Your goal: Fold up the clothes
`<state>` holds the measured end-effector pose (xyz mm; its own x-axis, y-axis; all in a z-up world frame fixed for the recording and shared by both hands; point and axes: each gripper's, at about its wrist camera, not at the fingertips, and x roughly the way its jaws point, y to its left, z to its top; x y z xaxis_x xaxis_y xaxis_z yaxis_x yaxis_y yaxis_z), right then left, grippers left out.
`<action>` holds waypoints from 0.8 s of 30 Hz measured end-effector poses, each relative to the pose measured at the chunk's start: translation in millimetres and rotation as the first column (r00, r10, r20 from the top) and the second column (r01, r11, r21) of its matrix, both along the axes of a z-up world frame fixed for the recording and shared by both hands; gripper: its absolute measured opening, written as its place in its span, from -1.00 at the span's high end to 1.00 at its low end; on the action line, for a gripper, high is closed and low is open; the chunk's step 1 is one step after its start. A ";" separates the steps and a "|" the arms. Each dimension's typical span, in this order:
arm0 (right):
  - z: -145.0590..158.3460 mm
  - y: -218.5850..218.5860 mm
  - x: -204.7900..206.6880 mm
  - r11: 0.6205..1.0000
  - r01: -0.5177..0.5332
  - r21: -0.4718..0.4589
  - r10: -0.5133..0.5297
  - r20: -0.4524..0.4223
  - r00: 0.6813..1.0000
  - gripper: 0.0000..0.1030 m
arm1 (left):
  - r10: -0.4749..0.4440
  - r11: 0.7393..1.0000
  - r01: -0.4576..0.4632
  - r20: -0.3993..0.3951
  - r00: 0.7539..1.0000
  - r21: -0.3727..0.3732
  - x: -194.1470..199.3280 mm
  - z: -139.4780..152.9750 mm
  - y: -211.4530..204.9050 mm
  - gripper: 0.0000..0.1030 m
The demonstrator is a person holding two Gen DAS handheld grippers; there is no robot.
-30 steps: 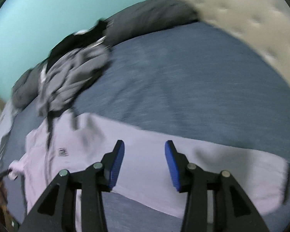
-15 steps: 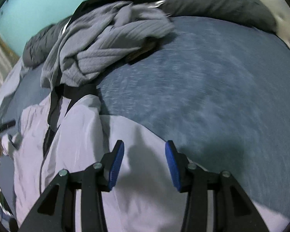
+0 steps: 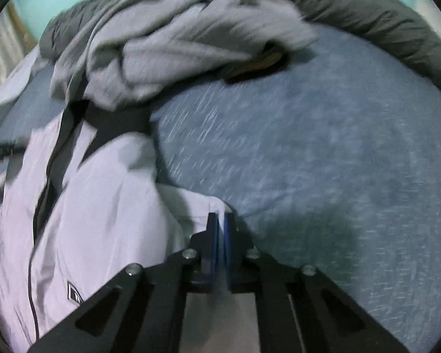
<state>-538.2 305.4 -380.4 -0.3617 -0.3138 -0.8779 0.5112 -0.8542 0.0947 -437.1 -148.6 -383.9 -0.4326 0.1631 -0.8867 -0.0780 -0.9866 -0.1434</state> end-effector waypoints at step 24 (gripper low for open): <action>10.1 -14.7 -3.5 0.976 0.154 -0.155 -0.162 -0.043 0.986 0.42 | 0.107 0.994 -0.111 -0.159 0.981 -0.016 18.3 44.0 32.1 0.05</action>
